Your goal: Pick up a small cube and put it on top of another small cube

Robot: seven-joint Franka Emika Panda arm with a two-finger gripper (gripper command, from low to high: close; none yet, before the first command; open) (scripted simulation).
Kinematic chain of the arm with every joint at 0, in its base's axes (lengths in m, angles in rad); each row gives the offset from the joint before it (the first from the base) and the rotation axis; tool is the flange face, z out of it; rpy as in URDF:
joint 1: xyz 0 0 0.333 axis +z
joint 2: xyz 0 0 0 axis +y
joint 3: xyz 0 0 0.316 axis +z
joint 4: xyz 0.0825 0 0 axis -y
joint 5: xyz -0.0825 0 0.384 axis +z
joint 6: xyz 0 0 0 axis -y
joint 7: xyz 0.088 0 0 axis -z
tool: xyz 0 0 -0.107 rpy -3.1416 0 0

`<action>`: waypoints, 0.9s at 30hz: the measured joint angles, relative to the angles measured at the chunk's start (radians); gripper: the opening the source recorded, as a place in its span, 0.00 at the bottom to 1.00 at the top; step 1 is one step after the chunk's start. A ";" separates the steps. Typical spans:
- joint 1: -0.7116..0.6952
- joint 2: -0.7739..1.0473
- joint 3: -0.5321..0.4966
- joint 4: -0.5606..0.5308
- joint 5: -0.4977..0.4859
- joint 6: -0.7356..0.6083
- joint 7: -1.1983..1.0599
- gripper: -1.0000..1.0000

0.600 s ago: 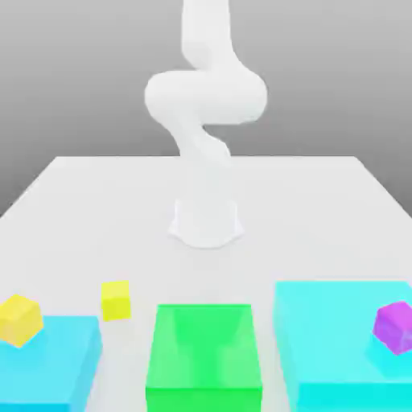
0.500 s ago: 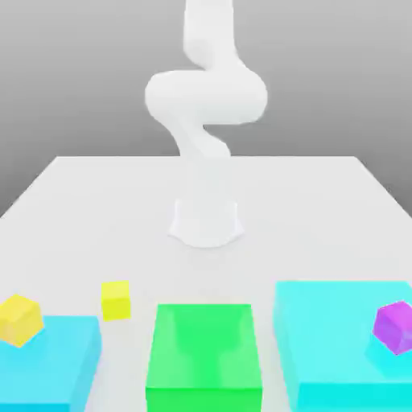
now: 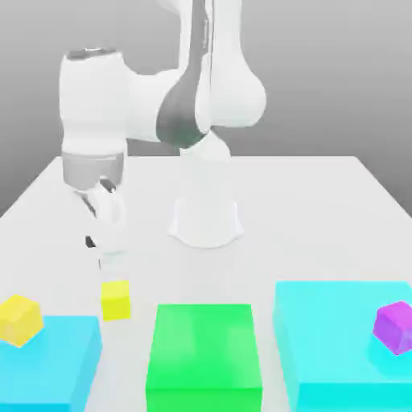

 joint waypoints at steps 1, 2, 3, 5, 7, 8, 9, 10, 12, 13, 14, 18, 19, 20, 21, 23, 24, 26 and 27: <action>-0.018 0.051 -0.006 -0.007 0.009 0.040 0.012 0.50; -0.027 0.095 -0.001 -0.007 0.021 0.074 0.012 0.50; -0.028 0.135 0.008 -0.004 0.034 0.106 0.007 0.50; -0.045 0.210 0.030 0.007 0.051 0.167 -0.002 0.50; -0.058 0.283 0.045 0.018 0.055 0.228 -0.004 0.50; -0.061 0.311 0.049 0.022 0.056 0.251 -0.003 0.00; -0.061 0.311 0.049 0.022 0.056 0.251 -0.003 0.00; -0.061 0.311 0.049 0.022 0.055 0.251 -0.003 0.00; -0.061 0.311 0.049 0.022 0.054 0.252 -0.002 0.00; -0.062 0.311 0.049 0.022 0.054 0.253 -0.001 0.00; -0.063 0.325 0.051 0.024 0.054 0.264 -0.001 0.00; -0.058 0.229 0.041 0.009 0.043 0.185 0.005 0.00; -0.056 0.194 0.037 0.003 0.035 0.156 0.010 0.00; -0.055 0.159 0.034 -0.003 0.026 0.127 0.017 0.00; -0.058 0.124 0.034 -0.010 0.016 0.098 0.024 0.00; -0.065 0.052 0.038 -0.024 0.003 0.040 0.036 0.00; -0.056 0.032 0.038 -0.009 0.022 0.021 0.021 0.00; -0.028 0.006 0.033 0.042 0.088 -0.004 -0.031 0.00; -0.022 0.006 0.031 0.075 0.104 -0.021 -0.042 0.00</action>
